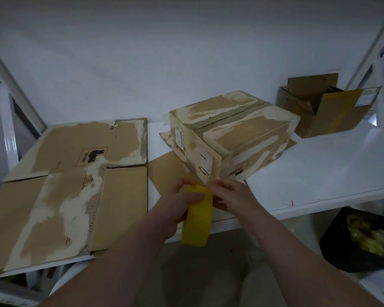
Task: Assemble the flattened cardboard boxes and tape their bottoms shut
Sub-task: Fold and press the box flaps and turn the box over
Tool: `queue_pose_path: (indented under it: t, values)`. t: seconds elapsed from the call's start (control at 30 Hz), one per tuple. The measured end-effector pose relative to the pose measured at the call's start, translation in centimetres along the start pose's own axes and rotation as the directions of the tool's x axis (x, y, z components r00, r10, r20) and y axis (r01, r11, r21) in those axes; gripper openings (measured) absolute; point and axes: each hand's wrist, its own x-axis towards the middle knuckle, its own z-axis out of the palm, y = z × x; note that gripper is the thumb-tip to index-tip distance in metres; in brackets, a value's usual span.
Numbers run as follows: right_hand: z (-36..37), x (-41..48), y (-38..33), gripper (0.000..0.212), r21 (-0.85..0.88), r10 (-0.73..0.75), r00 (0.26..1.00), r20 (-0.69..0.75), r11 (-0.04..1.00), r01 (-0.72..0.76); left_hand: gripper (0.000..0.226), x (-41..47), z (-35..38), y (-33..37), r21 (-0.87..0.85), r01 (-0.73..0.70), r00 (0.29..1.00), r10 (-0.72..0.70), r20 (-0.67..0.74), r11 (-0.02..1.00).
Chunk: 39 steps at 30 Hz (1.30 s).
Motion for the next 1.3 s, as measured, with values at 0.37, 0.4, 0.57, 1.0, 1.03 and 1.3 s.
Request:
queue_pose_path:
  t: [0.37, 0.4, 0.57, 1.0, 1.03, 1.3]
  values:
    - [4.0, -1.1, -0.1, 0.011, -0.598, -0.453, 0.864, -0.219, 0.762, 0.248, 0.024, -1.1, -1.2, -0.2, 0.099, -0.100, 0.995, 0.100, 0.002, 0.990]
    - [4.3, -1.3, 0.2, 0.010, -0.628, -0.499, 0.841, -0.212, 0.729, 0.274, 0.024, -1.2, -1.3, -0.2, 0.098, -0.105, 0.994, 0.104, 0.008, 0.990]
    - [5.0, -1.4, 1.2, 0.013, -0.522, -0.471, 0.834, -0.288, 0.807, 0.275, 0.023, -1.4, -1.4, -0.7, 0.117, -0.163, 0.986, 0.160, 0.037, 0.980]
    - [4.9, -1.0, -1.2, 0.007, -0.042, 0.034, 0.946, -0.323, 0.998, -0.051, 0.039, -1.9, -1.8, -0.8, 0.548, -0.406, 0.890, 0.452, 0.056, 0.732]
    - [4.9, -1.1, -1.2, 0.007, -0.039, 0.034, 0.947, -0.321, 0.998, -0.049, 0.036, -1.8, -1.9, -0.8, 0.556, -0.409, 0.886, 0.461, 0.053, 0.724]
    - [5.2, -1.6, -1.1, 0.014, -0.087, 0.017, 0.939, -0.344, 0.995, -0.050, 0.030, -1.8, -1.7, -0.7, 0.640, -0.371, 0.889, 0.456, 0.034, 0.674]
